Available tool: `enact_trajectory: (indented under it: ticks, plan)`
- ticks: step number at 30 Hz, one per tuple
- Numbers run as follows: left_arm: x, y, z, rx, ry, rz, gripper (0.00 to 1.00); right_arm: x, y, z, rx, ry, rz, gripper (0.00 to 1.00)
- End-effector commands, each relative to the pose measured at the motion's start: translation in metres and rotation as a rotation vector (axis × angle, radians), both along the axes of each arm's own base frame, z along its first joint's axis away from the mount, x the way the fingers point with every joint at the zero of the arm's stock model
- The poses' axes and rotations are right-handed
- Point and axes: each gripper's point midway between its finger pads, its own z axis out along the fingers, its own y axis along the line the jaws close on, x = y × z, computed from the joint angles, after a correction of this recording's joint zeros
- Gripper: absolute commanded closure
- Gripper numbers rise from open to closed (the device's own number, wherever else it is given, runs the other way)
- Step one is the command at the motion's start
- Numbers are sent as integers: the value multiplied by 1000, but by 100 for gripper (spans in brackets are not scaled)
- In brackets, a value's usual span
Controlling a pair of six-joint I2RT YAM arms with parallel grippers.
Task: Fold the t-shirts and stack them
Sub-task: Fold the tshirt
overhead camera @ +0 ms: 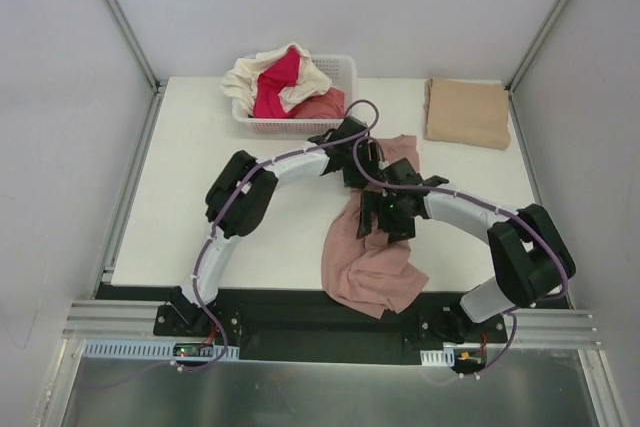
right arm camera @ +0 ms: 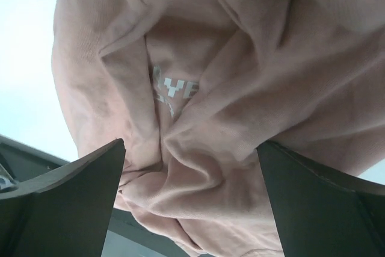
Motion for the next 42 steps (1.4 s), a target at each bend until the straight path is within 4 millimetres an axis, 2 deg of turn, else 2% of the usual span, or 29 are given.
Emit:
enact_trajectory:
  ticks: [1, 2, 3, 4, 5, 6, 7, 10, 13, 14, 15, 17, 19, 24, 27, 28, 29, 30, 31, 32, 33, 34, 35, 36, 37, 38, 39, 40, 42]
  plan:
    - [27, -12, -39, 59, 49, 28, 41, 13, -49, -8, -127, 13, -93, 3]
    - [49, -29, -16, 16, -10, 39, 41, 17, -51, -7, -122, 14, -98, 3]
    - [62, -34, -14, 1, -14, 57, 41, 21, -53, -8, -119, 15, -86, 3]
    - [69, -36, -37, 17, 6, 66, 40, 30, -57, -5, -108, 14, -109, 3]
    - [91, -50, -10, -42, -52, 73, 39, 32, -61, -5, -106, 21, -115, 3]
    - [101, -54, -8, -61, -57, 94, 38, 36, -65, -6, -104, 27, -116, 3]
    - [113, -47, -21, -62, -44, 127, 38, 44, -71, -3, -84, 24, -147, 3]
    - [140, -35, -8, -105, -51, 202, 38, 53, -79, 2, -44, 22, -175, 3]
    - [145, -32, 22, -118, -120, 169, 39, 58, -78, 15, -18, -25, -141, 3]
    - [140, -26, 18, -89, -119, 165, 39, 60, -76, 22, -2, -45, -133, 3]
    - [140, -23, 42, -85, -170, 165, 39, 60, -73, 27, 15, -53, -124, 3]
    - [130, -15, 37, -52, -168, 153, 34, 66, -72, 42, 28, -97, -120, 3]
    - [124, -18, 59, -78, -201, 118, 27, 73, -79, 51, -8, -124, -140, 3]
    - [97, -50, 126, -194, -293, -33, 14, 107, -98, 87, -47, -201, -237, 3]
    - [79, -63, 166, -228, -378, -104, 6, 119, -108, 92, -88, -203, -272, 3]
    - [73, -64, 169, -235, -376, -122, 4, 128, -109, 101, -95, -220, -280, 3]
    - [69, -62, 174, -237, -380, -131, 2, 132, -110, 94, -116, -193, -282, 3]
    - [63, -59, 190, -250, -399, -135, 1, 140, -113, 93, -136, -198, -288, 3]
    - [56, -54, 179, -228, -372, -137, 1, 151, -113, 99, -138, -216, -293, 3]
    - [53, -48, 181, -217, -377, -133, 1, 158, -114, 88, -158, -191, -296, 3]
    - [46, -40, 199, -222, -401, -131, 1, 164, -116, 84, -180, -187, -300, 3]
    - [38, -32, 180, -185, -365, -132, 0, 176, -115, 90, -179, -205, -302, 3]
    - [33, -25, 182, -172, -372, -129, 1, 180, -115, 74, -198, -162, -295, 3]
    - [25, -15, 200, -180, -398, -125, 1, 184, -114, 69, -202, -146, -288, 3]
    - [16, -5, 183, -142, -369, -121, 1, 190, -113, 65, -206, -143, -274, 3]
    - [11, 4, 182, -124, -374, -116, 1, 201, -111, 56, -208, -131, -265, 3]
    - [6, 17, 200, -117, -415, -85, 1, 209, -107, 53, -195, -126, -256, 3]
    - [-3, 31, 178, -69, -383, -73, 1, 209, -105, 35, -208, -73, -231, 3]
    - [-10, 57, 188, -26, -432, -16, 1, 227, -101, 38, -206, -86, -220, 3]
